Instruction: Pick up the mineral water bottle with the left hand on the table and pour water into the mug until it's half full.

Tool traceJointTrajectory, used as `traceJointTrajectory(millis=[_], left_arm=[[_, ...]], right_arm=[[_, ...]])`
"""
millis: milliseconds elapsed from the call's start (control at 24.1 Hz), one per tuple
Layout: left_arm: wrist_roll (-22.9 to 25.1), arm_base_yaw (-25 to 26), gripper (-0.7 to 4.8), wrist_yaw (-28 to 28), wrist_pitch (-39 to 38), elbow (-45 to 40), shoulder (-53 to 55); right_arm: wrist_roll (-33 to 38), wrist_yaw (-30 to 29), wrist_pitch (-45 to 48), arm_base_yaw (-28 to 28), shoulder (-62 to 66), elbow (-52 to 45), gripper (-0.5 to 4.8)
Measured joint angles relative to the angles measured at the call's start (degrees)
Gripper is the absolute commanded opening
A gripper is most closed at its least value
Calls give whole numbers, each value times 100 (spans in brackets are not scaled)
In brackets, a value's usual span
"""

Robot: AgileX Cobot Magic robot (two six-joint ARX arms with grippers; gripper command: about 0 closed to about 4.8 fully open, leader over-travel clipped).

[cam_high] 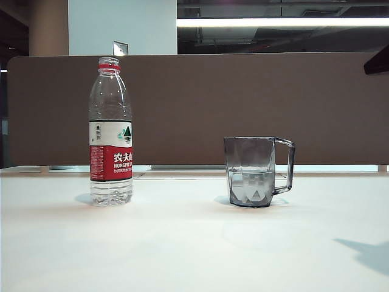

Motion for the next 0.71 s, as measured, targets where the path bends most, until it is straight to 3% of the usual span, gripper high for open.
traceJointTrajectory(millis=[705], left_arm=[[-227,0,-6,0,0,0,-4]], right_arm=[[0,0,-2,0,2,0,-1]])
